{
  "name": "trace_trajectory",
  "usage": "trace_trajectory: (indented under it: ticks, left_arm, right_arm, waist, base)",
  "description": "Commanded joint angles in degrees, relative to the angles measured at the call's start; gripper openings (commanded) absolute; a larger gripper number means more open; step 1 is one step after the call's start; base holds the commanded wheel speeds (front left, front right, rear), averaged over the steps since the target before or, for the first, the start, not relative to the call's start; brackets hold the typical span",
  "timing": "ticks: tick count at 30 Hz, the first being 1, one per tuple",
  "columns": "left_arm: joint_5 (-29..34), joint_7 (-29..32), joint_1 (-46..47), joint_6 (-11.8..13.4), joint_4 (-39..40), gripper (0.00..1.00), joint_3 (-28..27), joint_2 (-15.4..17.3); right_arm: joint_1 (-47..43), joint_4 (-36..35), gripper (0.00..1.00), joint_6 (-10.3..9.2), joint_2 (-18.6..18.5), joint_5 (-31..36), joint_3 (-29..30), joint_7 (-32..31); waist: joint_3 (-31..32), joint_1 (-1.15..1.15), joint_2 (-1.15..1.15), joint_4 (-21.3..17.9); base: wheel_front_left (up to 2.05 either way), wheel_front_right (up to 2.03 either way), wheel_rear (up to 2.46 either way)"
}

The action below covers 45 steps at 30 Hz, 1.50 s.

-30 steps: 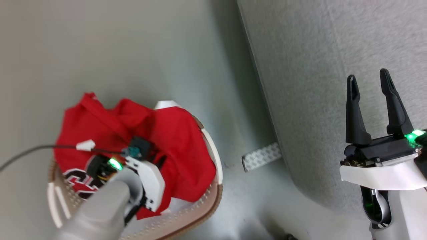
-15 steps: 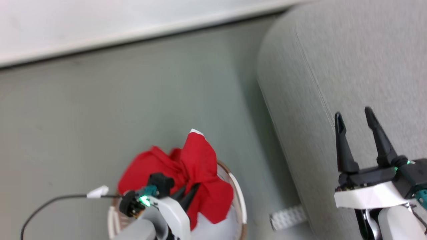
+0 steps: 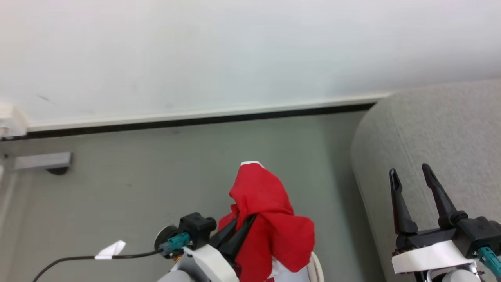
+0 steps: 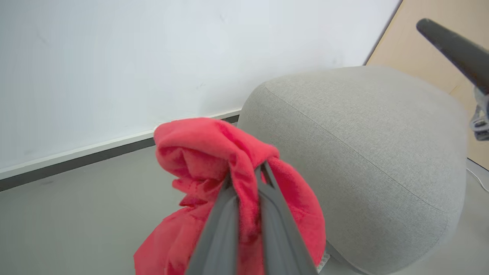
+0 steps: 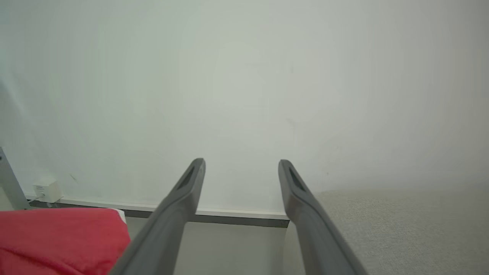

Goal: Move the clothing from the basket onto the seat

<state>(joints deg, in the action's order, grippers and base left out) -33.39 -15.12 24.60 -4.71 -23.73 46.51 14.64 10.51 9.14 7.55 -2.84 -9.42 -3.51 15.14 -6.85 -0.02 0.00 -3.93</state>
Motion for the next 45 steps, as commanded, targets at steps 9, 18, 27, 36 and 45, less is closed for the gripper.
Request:
trace_trajectory:
  ticks: [9,18,27,36,45]
  left_arm:
    - [2.4,1.4,2.5,2.4,9.3,0.0,-1.3,2.1]
    - [3.1,4.3,6.9,4.0,16.3,0.0,-3.1,4.3]
    - [2.8,5.2,9.1,5.5,19.3,0.0,-4.8,5.5]
    - [2.2,4.8,8.4,6.3,19.4,0.0,-5.1,5.8]
    - [2.0,4.4,7.9,6.4,18.0,0.0,-4.3,5.1]
  right_arm:
    - [-3.1,1.1,1.0,-0.12,-0.1,-1.1,-1.6,0.0]
    - [-4.5,1.1,1.0,-0.12,-0.1,-1.4,-2.9,0.0]
    - [-4.9,0.8,1.0,-0.12,-0.1,-2.3,-5.1,0.0]
    - [-4.3,0.2,1.0,-0.12,-0.1,-1.6,-7.6,0.0]
    - [-2.4,-1.9,1.0,-0.12,-2.3,-2.6,-14.5,0.0]
  waist:
    - [7.4,0.02,0.0,5.6]
    - [8.7,0.02,0.0,6.5]
    - [8.5,0.02,0.0,5.4]
    - [7.9,0.02,0.0,4.4]
    - [7.6,0.02,0.0,4.4]
  base:
    - [0.0,0.0,0.0]
    - [0.0,0.0,0.0]
    - [0.0,0.0,0.0]
    - [0.0,0.0,0.0]
    - [0.0,0.0,0.0]
